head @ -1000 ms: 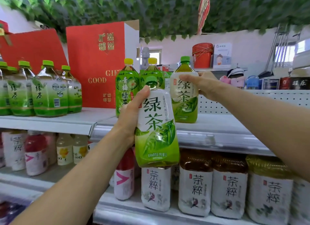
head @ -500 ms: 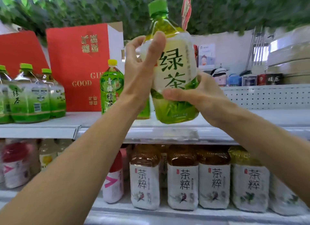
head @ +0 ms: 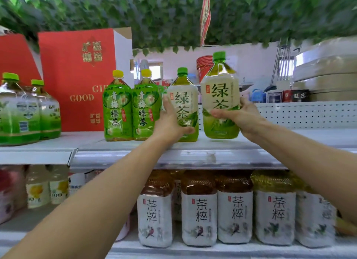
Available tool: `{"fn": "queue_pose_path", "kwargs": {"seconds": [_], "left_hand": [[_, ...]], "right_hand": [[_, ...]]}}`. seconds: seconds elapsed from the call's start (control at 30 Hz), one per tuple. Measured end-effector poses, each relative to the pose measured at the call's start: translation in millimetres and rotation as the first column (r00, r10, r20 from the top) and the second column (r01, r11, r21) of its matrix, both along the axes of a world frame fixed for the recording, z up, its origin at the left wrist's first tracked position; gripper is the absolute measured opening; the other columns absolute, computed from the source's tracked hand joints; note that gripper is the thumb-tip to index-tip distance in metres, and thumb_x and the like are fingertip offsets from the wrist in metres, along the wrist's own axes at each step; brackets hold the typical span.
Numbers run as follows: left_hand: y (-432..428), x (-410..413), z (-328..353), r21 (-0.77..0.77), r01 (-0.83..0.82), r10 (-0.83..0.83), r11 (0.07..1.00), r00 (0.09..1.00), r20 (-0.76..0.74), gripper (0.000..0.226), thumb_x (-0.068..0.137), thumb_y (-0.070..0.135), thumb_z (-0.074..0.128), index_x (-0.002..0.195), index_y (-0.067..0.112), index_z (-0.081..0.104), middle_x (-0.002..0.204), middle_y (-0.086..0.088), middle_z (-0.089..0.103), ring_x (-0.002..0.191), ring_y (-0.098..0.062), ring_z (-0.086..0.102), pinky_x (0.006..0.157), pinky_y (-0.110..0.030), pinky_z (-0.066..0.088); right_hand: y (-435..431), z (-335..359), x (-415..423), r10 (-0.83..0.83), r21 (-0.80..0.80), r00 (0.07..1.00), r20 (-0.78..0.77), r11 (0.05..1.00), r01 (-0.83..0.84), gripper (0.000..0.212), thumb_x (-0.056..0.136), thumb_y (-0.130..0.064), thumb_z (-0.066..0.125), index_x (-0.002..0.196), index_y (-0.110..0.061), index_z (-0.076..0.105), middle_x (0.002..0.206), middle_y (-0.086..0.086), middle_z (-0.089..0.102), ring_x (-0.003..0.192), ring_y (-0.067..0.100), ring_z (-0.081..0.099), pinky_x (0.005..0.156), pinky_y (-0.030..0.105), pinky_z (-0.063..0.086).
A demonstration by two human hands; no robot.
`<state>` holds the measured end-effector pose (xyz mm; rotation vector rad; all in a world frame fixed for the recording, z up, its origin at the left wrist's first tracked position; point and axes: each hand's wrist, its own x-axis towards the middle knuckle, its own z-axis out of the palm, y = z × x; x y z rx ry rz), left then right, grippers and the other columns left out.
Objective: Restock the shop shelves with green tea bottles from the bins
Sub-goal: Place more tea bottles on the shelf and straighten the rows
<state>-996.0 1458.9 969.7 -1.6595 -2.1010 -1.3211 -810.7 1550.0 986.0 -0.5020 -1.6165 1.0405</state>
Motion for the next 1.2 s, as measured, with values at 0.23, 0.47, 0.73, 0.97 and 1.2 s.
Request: {"fn": "queue_pose_path", "kwargs": {"seconds": [0.23,0.47,0.73,0.97,1.2], "left_hand": [[2,0,-3,0.025,-0.023,0.025,0.999,0.998,-0.051,0.136,0.08,0.045,0.081,0.152,0.019,-0.031,0.161,-0.012,0.029,0.137,-0.033,0.044,0.108,-0.044,0.041],[11,6,3,-0.045,-0.041,0.041,0.998,0.999,0.006,0.132,0.085,0.035,0.078,0.149,0.021,-0.037,0.162,-0.022,0.012,0.139,-0.038,0.039,0.111,-0.044,0.036],[17,8,3,-0.076,-0.085,0.086,0.993,0.996,0.004,0.131,0.087,0.034,0.076,0.146,0.02,-0.041,0.164,-0.023,0.005,0.146,-0.038,0.03,0.116,-0.047,0.029],[-4,15,7,-0.083,-0.111,0.102,0.99,0.989,-0.11,0.109,0.088,0.05,0.07,0.159,0.009,-0.003,0.153,-0.017,0.039,0.135,-0.034,0.045,0.11,-0.049,0.042],[-83,41,-63,0.318,-0.037,0.144,0.948,0.936,-0.321,0.081,0.092,0.057,0.054,0.157,0.018,0.026,0.154,-0.009,0.042,0.146,-0.026,0.03,0.121,-0.049,0.023]], "right_hand": [[19,-3,-11,0.12,-0.056,0.984,0.128,0.992,-0.114,0.048,0.049,-0.018,0.087,0.095,-0.018,0.072,0.093,0.001,0.078,0.091,0.016,0.074,0.089,0.038,0.057],[29,5,-14,0.117,-0.038,0.96,0.254,0.993,-0.111,0.044,0.076,-0.008,0.081,0.117,-0.016,0.067,0.111,0.006,0.072,0.105,0.021,0.066,0.095,0.041,0.052],[31,4,-17,0.059,-0.025,0.951,0.302,0.998,-0.054,0.036,0.076,-0.016,0.083,0.106,-0.025,0.066,0.098,-0.005,0.071,0.092,0.009,0.063,0.071,0.023,0.047],[-9,-3,-16,-0.427,0.351,0.79,0.44,0.891,0.287,0.084,0.083,-0.029,0.076,0.148,-0.014,0.025,0.135,0.006,0.051,0.124,0.025,0.051,0.101,0.045,0.047],[-90,-65,27,-0.625,0.715,0.759,0.18,0.613,0.335,0.07,0.095,-0.035,0.061,0.154,-0.016,0.028,0.157,0.006,0.029,0.144,0.022,0.026,0.117,0.032,0.021]]}}
